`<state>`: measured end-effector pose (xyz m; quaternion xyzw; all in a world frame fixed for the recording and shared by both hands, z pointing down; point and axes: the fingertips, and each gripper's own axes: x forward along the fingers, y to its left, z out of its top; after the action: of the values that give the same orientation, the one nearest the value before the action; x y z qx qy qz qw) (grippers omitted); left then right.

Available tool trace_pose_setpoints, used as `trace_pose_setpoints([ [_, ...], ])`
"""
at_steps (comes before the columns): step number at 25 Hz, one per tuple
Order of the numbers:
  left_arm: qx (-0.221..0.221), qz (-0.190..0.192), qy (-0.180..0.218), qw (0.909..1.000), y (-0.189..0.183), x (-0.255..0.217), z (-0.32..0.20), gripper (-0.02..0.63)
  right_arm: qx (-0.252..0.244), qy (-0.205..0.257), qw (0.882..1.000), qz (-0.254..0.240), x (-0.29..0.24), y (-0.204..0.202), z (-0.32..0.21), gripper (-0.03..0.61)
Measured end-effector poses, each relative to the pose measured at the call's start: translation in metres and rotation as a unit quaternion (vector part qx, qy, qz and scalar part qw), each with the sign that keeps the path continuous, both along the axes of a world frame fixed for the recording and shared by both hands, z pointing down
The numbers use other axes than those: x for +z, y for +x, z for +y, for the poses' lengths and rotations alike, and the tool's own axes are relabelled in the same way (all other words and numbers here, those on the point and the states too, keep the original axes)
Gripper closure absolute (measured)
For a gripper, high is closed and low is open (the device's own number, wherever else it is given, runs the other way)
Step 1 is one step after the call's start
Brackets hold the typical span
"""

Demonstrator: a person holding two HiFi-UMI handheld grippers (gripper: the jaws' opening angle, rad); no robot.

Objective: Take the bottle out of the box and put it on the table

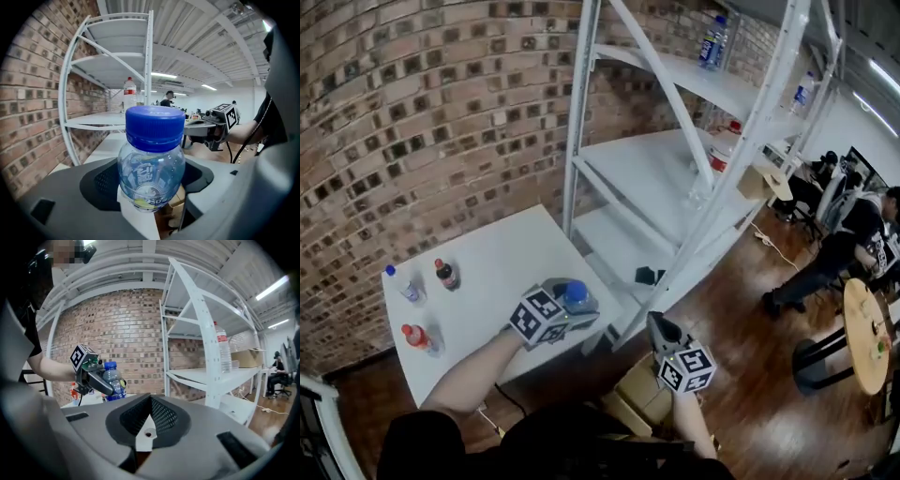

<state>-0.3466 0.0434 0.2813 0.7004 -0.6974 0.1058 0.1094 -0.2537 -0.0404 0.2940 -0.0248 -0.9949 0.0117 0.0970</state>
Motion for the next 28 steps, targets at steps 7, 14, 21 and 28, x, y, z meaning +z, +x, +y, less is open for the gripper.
trace_pose_setpoints([
  [7, -0.153, -0.006, -0.007, 0.9882, -0.06, 0.002, 0.082, 0.252, -0.133, -0.005, 0.991, -0.016, -0.01, -0.087, 0.038, 0.574],
  [14, -0.288, -0.018, -0.006, 0.9574, -0.097, -0.011, 0.149, 0.252, -0.241, -0.023, 0.97, -0.03, -0.026, -0.144, 0.084, 0.574],
  [21, -0.373, -0.002, -0.034, 0.9272, -0.106, 0.005, 0.195, 0.252, -0.312, -0.054, 0.948, -0.045, -0.02, -0.17, 0.121, 0.574],
  [28, -0.441, 0.02, -0.03, 0.8969, -0.12, 0.041, 0.22, 0.252, -0.333, -0.055, 0.941, -0.015, 0.007, -0.182, 0.122, 0.574],
])
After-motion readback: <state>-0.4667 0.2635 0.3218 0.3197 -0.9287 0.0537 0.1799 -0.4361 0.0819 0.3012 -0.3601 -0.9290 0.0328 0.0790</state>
